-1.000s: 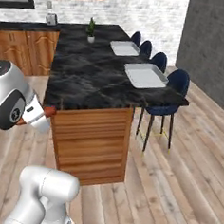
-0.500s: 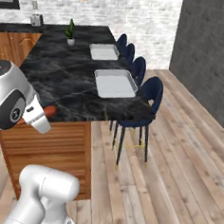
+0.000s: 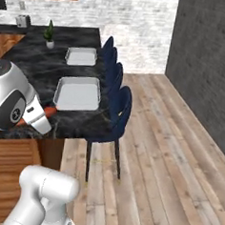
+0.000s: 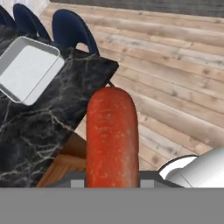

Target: Place the cold items (sweet potato and carrot) from the fridge in one tupperware on the dining counter. Place the warm items (hot dog and kebab skewer) in the stove area in another tupperware.

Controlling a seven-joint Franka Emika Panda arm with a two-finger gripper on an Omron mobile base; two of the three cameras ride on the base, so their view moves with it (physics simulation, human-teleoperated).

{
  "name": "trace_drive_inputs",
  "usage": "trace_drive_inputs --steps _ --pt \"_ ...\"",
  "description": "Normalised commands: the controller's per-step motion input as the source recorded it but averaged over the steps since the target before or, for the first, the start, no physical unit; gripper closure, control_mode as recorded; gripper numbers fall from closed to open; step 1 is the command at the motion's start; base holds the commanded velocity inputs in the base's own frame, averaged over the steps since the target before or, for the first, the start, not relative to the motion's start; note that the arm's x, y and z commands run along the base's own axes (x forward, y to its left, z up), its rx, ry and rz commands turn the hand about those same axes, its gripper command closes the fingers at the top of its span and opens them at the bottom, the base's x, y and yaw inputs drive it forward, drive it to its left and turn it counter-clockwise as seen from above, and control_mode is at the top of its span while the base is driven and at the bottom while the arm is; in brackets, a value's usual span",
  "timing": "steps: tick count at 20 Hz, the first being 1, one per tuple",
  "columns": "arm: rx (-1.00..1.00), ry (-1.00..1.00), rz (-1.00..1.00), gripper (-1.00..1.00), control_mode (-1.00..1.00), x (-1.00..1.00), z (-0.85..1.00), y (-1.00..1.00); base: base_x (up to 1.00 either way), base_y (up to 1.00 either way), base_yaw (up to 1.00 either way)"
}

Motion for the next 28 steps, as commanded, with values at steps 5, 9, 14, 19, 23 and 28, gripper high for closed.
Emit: trace_drive_inputs --steps 5,9,14,19,23,28 --pt "0.0 0.0 0.0 1.0 1.0 0.0 0.0 0.0 0.78 -1.0 0.11" --pt "0.0 0.0 0.0 1.0 1.0 0.0 0.0 0.0 0.81 -0.98 0.15" --pt "0.0 0.0 0.0 1.0 1.0 0.0 0.0 0.0 0.89 -0.92 0.2" --pt "0.0 0.0 0.0 1.0 1.0 0.0 0.0 0.0 0.92 -0.9 0.2" --pt "0.0 0.0 0.0 1.0 1.0 0.0 0.0 0.0 1.0 -0.75 0.26" --pt "0.0 0.0 0.0 1.0 1.0 0.0 0.0 0.0 0.89 -0.65 0.35"
